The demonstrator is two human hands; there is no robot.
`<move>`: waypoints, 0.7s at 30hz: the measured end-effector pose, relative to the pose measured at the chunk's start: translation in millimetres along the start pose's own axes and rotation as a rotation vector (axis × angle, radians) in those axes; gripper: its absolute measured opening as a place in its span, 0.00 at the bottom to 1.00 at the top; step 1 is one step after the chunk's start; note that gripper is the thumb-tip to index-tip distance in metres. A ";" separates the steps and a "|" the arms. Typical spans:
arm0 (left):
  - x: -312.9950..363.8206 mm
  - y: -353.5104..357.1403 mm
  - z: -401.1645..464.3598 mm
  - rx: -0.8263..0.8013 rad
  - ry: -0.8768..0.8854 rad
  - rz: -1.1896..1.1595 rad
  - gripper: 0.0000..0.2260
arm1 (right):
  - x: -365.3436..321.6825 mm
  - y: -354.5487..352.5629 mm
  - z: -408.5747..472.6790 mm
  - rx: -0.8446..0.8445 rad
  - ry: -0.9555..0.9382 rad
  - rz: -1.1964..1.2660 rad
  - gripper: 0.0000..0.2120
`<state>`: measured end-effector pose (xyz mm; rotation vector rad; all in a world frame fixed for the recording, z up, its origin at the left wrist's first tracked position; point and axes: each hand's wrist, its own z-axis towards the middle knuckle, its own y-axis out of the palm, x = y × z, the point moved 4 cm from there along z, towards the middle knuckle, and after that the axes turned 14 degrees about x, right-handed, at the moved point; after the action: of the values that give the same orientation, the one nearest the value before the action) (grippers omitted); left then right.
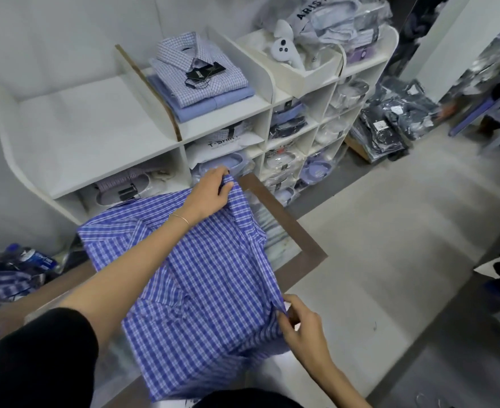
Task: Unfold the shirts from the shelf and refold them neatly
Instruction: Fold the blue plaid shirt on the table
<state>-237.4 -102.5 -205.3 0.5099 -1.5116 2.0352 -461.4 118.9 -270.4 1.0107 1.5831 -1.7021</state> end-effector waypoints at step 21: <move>-86.6 -136.8 -179.8 0.467 -0.366 -0.373 0.10 | -34.6 66.8 -79.6 -0.215 -0.340 -0.219 0.20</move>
<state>-80.2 81.5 -208.0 1.3035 -1.0048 2.0550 -376.7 188.0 -277.0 0.4279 1.6476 -1.6919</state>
